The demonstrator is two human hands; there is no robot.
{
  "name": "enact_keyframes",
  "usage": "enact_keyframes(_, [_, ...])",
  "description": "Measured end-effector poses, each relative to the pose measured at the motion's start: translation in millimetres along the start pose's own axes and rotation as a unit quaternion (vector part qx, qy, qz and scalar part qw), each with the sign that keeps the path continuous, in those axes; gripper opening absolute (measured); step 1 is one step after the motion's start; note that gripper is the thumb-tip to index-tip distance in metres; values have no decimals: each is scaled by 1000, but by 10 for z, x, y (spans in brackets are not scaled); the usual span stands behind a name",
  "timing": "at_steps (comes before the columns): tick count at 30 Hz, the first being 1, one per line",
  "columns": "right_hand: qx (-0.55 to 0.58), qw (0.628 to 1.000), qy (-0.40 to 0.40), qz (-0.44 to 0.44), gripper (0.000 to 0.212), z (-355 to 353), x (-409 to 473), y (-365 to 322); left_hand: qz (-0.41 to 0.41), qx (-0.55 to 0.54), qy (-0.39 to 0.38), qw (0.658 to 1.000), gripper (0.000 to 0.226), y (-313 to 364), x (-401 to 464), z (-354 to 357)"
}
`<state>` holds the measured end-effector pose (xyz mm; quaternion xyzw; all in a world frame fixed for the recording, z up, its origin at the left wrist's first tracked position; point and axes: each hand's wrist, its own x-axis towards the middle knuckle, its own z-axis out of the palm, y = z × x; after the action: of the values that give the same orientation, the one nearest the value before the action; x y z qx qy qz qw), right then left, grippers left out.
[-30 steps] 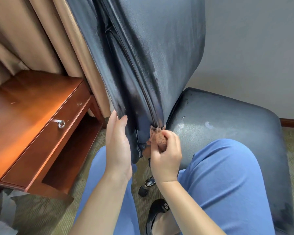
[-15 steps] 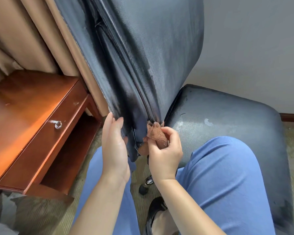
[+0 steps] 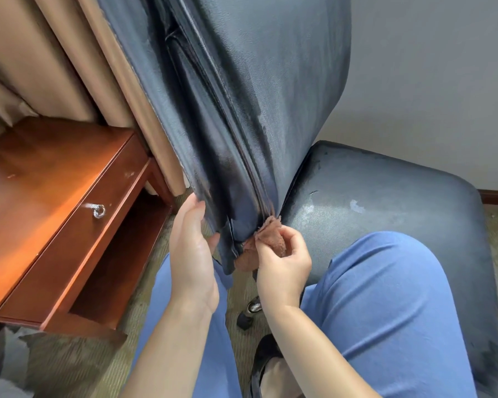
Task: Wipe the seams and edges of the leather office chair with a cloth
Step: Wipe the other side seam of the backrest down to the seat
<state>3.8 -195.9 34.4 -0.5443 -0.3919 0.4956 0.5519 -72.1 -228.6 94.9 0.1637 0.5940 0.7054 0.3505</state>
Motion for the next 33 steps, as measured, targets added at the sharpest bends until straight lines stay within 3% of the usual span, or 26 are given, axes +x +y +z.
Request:
enact_keyframes(7, [-86, 985, -3, -147, 20, -27, 7, 44, -10, -8, 29, 999, 31, 4, 19, -14])
enact_keyframes(13, [-142, 973, -12, -181, 26, 0, 55, 170, -7, 3, 17, 1000, 34, 15, 22, 12])
enact_keyframes(18, [-152, 984, -67, -71, 23, -55, 65, 320, -12, 7, 8, 1000, 35, 18, 18, 9])
enact_keyframes(22, [-114, 993, -2, 39, 27, -124, 72, 289, -12, 10, -4, 1000, 36, 34, 17, -9])
enact_keyframes(28, [-144, 984, 6, 107, 27, -127, 138, 181, 0, 18, 3, 1000, 36, 8, 5, 24])
enact_keyframes(33, [-79, 984, 23, 159, 23, -38, 139, 76, -4, 25, -9, 1000, 36, 37, 5, -2])
